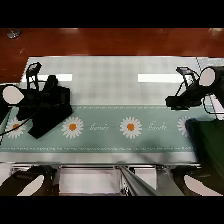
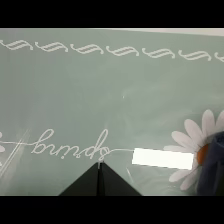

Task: Fold the shirts.

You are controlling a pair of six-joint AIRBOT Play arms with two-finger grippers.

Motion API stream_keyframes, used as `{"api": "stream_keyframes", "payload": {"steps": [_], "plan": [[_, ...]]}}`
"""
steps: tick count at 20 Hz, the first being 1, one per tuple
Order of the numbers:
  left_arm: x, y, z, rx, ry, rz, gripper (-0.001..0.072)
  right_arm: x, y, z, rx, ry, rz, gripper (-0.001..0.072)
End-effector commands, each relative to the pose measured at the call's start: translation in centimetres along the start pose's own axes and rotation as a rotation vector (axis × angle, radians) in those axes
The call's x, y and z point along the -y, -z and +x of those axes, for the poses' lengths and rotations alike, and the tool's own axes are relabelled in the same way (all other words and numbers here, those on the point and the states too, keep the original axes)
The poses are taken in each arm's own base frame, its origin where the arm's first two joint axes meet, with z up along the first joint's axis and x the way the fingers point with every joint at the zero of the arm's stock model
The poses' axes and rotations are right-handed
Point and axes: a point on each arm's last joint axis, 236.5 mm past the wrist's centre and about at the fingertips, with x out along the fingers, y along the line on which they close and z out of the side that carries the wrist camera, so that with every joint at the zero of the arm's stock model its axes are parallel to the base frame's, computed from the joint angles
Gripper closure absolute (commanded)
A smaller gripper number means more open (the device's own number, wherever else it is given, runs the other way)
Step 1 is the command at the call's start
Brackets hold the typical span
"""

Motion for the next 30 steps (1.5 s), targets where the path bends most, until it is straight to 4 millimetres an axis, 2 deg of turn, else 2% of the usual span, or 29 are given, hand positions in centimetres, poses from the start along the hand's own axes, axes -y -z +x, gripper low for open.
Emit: {"api": "stream_keyframes", "payload": {"steps": [1, 15, 19, 20, 21, 22, 23, 24, 27, 30], "plan": [[0.0, 0.0, 0.0, 0.0, -0.001, -0.001, 0.0669, 0.0, 0.0, 0.0, -0.001, 0.0, 0.0, 0.0689], [0.0, 0.0, 0.0, 0.0, 0.0, -0.004, 0.0669, 0.0, 0.0, 0.0, 0.001, -0.001, 0.0, 0.0689], [0.0, 0.0, 0.0, 0.0, 0.0, -0.004, 0.0669, -0.1, -1.4, 0.0, 0.06, -0.004, 0.0, 0.0688], [0.0, -0.4, 0.1, 0.017, 0.0, -0.003, 0.0669, -0.1, -1.9, -0.1, 0.08, -0.006, 0.0, 0.0688], [0.0, -1.8, 0.2, 0.071, 0.004, -0.005, 0.0667, -0.2, -2.6, -0.1, 0.109, -0.007, -0.001, 0.0687], [0.0, -2.7, 0.4, 0.108, 0.006, -0.006, 0.0624, -0.2, -3.5, -0.2, 0.146, -0.009, 0.001, 0.0598], [-0.1, -3.8, 0.6, 0.151, 0.004, -0.005, 0.0269, -0.3, -4.2, -0.3, 0.178, -0.012, 0.003, 0.0235], [-0.5, -5.1, 0.8, 0.199, -0.014, 0.013, 0.0014, -0.3, -4.6, -0.1, 0.189, -0.011, -0.017, 0.0082], [-3.1, -8.1, 0.3, 0.317, -0.116, 0.096, 0.0004, 0.0, -3.7, 1.9, 0.102, 0.005, -0.02, 0.0082], [-8.6, -8.7, 0.4, 0.307, -0.262, 0.122, 0.0004, 0.1, -3.0, 3.4, 0.039, 0.006, -0.017, 0.0082]]}}
